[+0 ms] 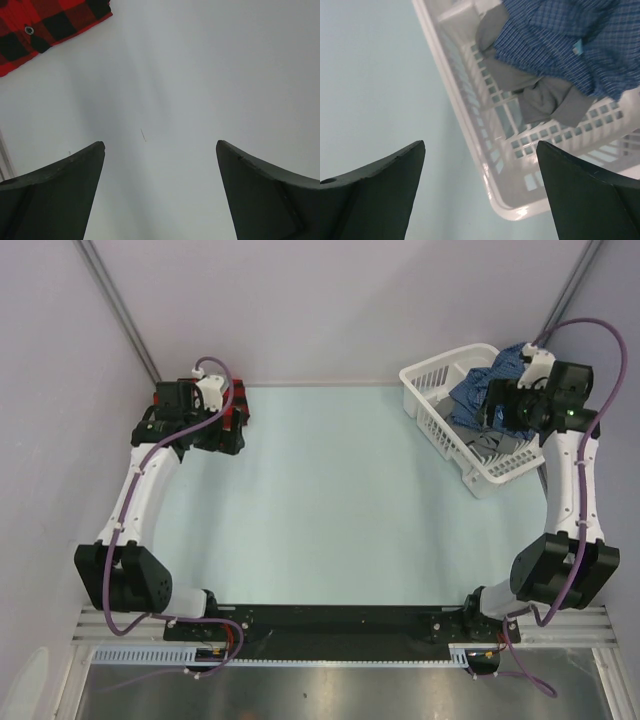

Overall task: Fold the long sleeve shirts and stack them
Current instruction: Grab the shirt from the pile

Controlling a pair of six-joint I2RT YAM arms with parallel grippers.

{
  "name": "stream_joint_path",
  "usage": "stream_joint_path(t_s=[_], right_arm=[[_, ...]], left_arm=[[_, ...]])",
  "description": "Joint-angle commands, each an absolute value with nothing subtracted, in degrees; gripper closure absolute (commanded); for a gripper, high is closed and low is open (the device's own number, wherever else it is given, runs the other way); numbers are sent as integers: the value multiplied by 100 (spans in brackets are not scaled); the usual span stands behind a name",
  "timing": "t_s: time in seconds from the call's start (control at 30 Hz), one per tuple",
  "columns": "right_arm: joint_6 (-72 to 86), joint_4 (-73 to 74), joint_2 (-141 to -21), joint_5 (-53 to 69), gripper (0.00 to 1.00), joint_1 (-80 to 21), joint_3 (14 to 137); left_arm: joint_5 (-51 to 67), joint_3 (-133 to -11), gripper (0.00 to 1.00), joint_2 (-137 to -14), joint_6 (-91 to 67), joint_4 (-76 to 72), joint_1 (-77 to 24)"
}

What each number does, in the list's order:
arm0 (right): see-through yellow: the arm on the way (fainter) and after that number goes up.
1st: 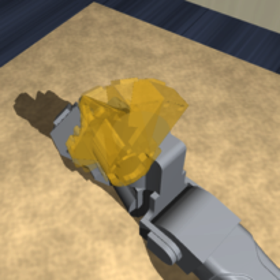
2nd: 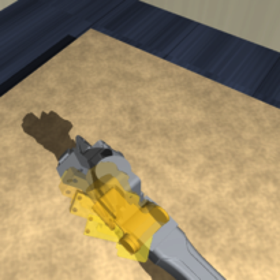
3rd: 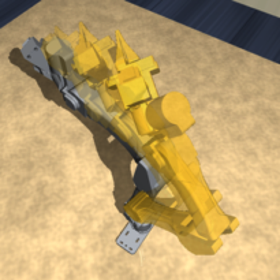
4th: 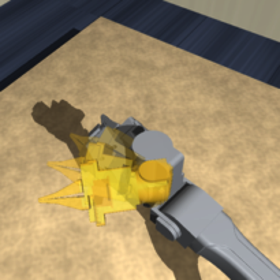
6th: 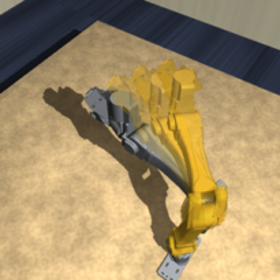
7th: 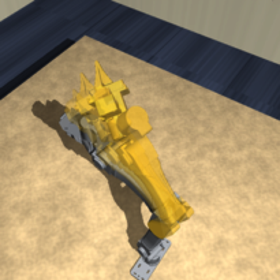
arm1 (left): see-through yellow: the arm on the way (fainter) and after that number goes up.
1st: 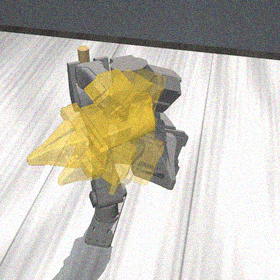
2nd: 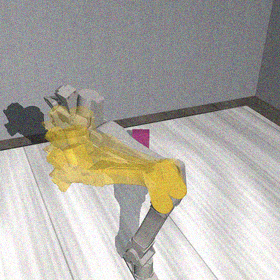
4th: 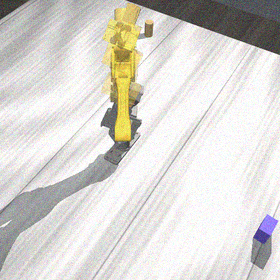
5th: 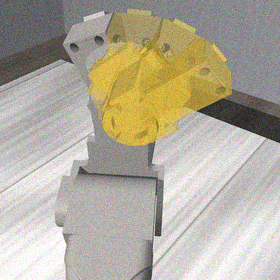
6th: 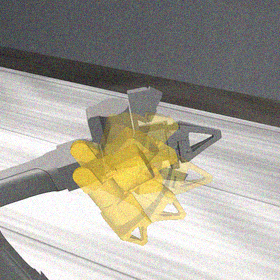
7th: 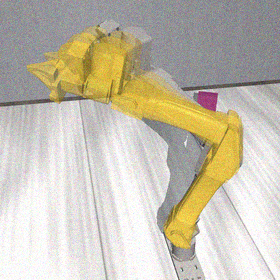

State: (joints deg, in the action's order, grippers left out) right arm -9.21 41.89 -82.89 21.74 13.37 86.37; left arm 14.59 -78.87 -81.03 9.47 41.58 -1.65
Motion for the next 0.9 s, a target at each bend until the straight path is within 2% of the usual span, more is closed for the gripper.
stream_joint_path(t_s=[0.0,0.17,0.4,0.63,0.77,0.8,0.83,0.87], right_arm=[[-590,3650,-8595,2014,0,1731,9369],[-264,2691,-9166,1425,0,1986,9833],[-122,1768,-10642,695,0,1820,10835],[-545,1116,-12477,308,0,1600,11706],[-869,1081,-13094,97,0,1468,12137],[-905,1090,-13165,36,3,1442,12190],[-931,1107,-13192,35,17,1433,12295],[-932,1125,-13175,53,27,1441,12339]], left_arm=[[1133,-8252,1,-7787,870,3806,-193],[1414,-8315,1,-7612,1002,3270,-202],[1757,-8323,1,-7769,1335,2900,-211],[881,-8104,1,-7787,1774,2874,-246],[554,-7963,0,-7734,1995,2848,-255],[458,-7954,1,-7743,2013,2822,-255],[309,-7954,0,-7787,1995,2778,-255],[255,-7972,1,-7839,1995,2777,-255]])
